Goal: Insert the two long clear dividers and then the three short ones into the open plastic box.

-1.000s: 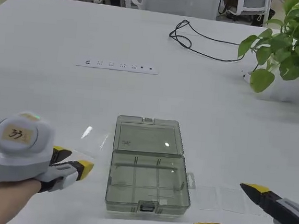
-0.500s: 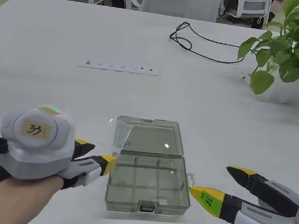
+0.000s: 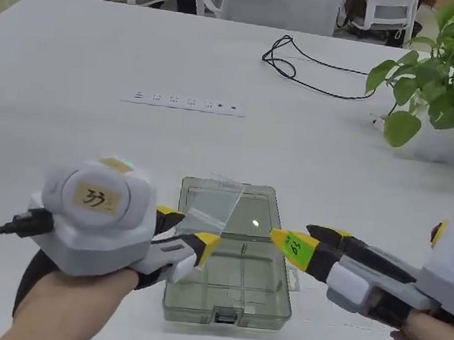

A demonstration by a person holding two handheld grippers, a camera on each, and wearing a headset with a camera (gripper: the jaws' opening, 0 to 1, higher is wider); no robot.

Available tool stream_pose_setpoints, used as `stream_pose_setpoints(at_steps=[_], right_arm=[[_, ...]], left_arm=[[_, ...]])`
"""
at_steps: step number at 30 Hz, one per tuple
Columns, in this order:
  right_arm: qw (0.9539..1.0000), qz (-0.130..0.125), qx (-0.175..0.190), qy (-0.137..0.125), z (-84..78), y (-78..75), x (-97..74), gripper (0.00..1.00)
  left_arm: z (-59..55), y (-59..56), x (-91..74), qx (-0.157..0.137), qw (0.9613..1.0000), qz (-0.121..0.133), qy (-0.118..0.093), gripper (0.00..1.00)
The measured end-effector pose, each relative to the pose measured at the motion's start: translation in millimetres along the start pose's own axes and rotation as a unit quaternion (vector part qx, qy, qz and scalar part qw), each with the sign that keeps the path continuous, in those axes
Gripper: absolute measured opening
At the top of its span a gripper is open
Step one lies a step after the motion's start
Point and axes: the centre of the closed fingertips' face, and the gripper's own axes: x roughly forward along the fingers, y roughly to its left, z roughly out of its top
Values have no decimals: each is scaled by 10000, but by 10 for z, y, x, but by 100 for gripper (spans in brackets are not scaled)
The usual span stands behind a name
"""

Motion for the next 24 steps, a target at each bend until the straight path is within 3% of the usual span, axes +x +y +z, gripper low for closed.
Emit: stream_pose_setpoints(at_steps=[2,8,16,24], right_arm=[[9997,37,255,-58,20,11,28,49],[9998,78,174,64,-10,57,94,41],[9952,287,933,-62,21,121,173,27],[9944,377,983,47,-20,179,211,16]], left_arm=[[31,-53,5,24,10000,-40,-58,30],[101,-168,18,38,9997,-106,-195,30],[172,-297,25,89,9992,-189,-348,30],[190,-372,39,80,9988,-267,-398,30]])
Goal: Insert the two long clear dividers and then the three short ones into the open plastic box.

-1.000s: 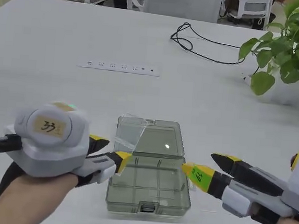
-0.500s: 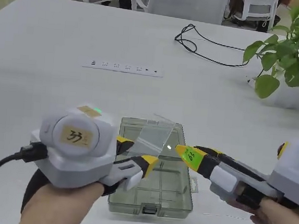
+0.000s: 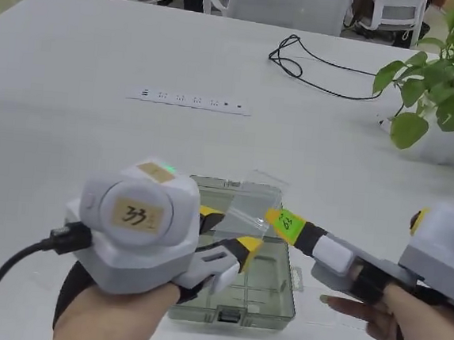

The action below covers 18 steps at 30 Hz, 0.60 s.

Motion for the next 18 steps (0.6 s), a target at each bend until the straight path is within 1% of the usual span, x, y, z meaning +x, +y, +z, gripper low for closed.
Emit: stream_pose_setpoints(at_steps=[7,12,18], right_arm=[[9999,-6,109,-22,-14,-15,18,9],[9999,2,151,-30,-19,-15,23,4],[9997,-21,235,45,-41,-28,17,3]], left_arm=[[11,-49,-5,-43,10000,-27,-62,30],[0,-70,-1,-54,10000,-52,-61,30],[-23,-78,-2,-42,10000,-65,-39,30]])
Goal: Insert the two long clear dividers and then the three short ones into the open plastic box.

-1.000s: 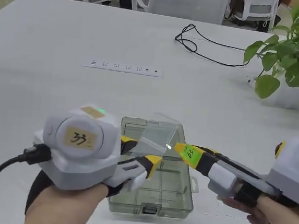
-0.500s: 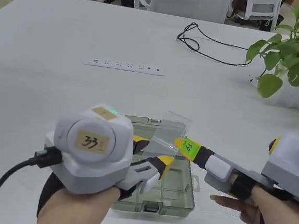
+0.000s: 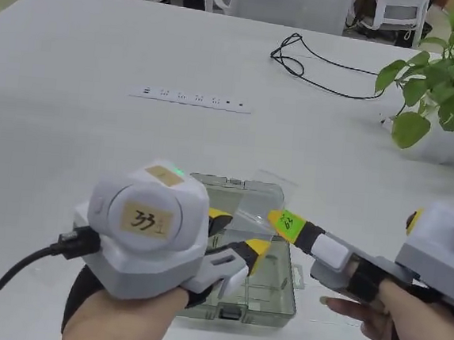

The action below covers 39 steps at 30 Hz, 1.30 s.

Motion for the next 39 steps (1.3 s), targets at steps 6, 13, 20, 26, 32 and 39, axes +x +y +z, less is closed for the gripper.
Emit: stream_pose_setpoints(at_steps=[6,13,20,26,32,39], right_arm=[[9999,-78,-48,120,-41,-11,6,2],[9995,-167,-20,270,-86,-17,37,2],[9990,-275,-3,357,-73,-10,49,2],[9970,-472,39,607,-74,-78,42,2],[9922,-692,14,1033,-83,-174,46,2],[9878,-780,-62,1349,-124,-202,88,2]], left_arm=[[-41,-2,-3,-31,10000,2,39,30],[-89,15,1,-39,10000,10,38,32],[-178,127,-69,137,9998,151,90,50],[-312,234,-189,476,9986,139,164,71],[-415,295,-315,953,9952,58,195,88],[-496,284,-394,1243,9918,-78,287,100]])
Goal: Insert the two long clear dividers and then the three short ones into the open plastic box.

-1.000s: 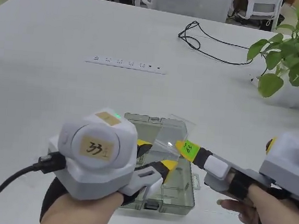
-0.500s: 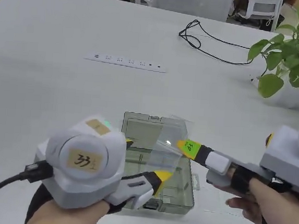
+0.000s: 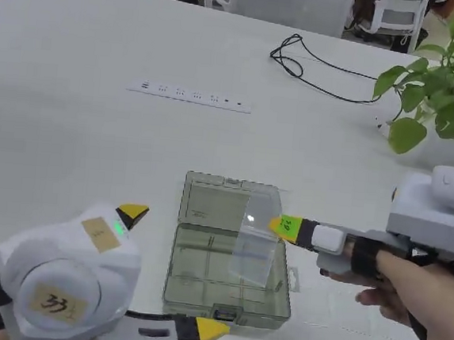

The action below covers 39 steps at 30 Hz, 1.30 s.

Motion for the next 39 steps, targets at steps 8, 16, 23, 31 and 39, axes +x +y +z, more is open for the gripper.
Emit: stream_pose_setpoints(at_steps=[8,16,23,31,39], right_arm=[[9975,-390,-42,581,-122,-128,17,2],[9901,-763,-48,1175,-130,-240,-3,2],[9802,-1067,55,1666,-111,-337,-22,2],[9664,-1310,273,2194,-35,-437,17,2],[9517,-1649,634,2511,-45,-545,55,2]], left_arm=[[-151,54,-88,329,9989,196,268,100],[-263,88,-192,459,9974,392,393,98],[-335,121,-248,440,9968,533,402,97],[-348,140,-242,689,9947,641,413,94],[-313,173,-262,1036,9906,818,346,91]])
